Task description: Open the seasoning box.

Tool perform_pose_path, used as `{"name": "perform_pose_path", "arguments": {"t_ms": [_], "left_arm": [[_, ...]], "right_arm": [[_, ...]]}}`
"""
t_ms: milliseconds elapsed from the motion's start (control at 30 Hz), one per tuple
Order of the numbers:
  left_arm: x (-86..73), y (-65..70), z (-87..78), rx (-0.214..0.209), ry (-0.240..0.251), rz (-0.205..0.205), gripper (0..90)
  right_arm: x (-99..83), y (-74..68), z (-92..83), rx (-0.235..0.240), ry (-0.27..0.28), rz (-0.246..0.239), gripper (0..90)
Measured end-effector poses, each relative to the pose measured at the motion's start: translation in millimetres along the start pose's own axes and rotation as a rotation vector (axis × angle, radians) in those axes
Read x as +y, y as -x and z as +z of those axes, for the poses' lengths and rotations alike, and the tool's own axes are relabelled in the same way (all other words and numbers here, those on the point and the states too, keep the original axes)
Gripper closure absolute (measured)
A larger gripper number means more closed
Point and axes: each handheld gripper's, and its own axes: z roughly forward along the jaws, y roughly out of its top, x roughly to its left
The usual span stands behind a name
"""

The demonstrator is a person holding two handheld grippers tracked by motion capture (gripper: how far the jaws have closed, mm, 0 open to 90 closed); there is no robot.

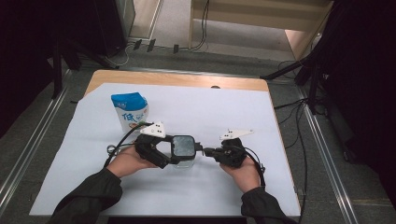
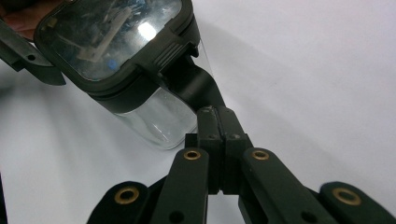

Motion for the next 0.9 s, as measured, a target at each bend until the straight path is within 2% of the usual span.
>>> {"name": "perform_pose_path", "arguments": {"t_ms": [133, 367, 633, 800, 833, 867, 900], "left_arm": [[2.1, 1.2, -2.5, 0.003, 0.003, 0.003, 14.8], [5.8, 3.1, -7.9, 0.013, -0.019, 0.023, 15.7], [9.9, 4.6, -13.8, 0.005, -0.014, 0.016, 17.6], [12.0, 5.4, -19.4, -0.004, -0.011, 0.034, 25.2], [12.2, 5.4, -21.4, -0.058, -0.012, 0.036, 33.3], [12.4, 6.4, -21.3, -0.065, -0.013, 0.041, 37.6], [12.9, 7.5, -21.1, -0.062, -0.017, 0.047, 37.6]], "right_arm": [[0.6, 0.4, -0.9, 0.001, 0.003, -0.003, 90.0], [0.7, 1.0, -2.8, 0.005, 0.007, 0.003, 90.0], [0.7, 1.0, -2.7, 0.004, 0.007, 0.001, 90.0], [0.7, 0.9, -2.2, 0.004, 0.005, 0.002, 90.0], [0.7, 0.9, -1.9, 0.005, 0.004, 0.0, 90.0], [0.6, 0.9, -1.7, 0.006, 0.003, -0.001, 90.0], [0.6, 0.7, -1.8, 0.006, 0.001, 0.0, 90.0]]}}
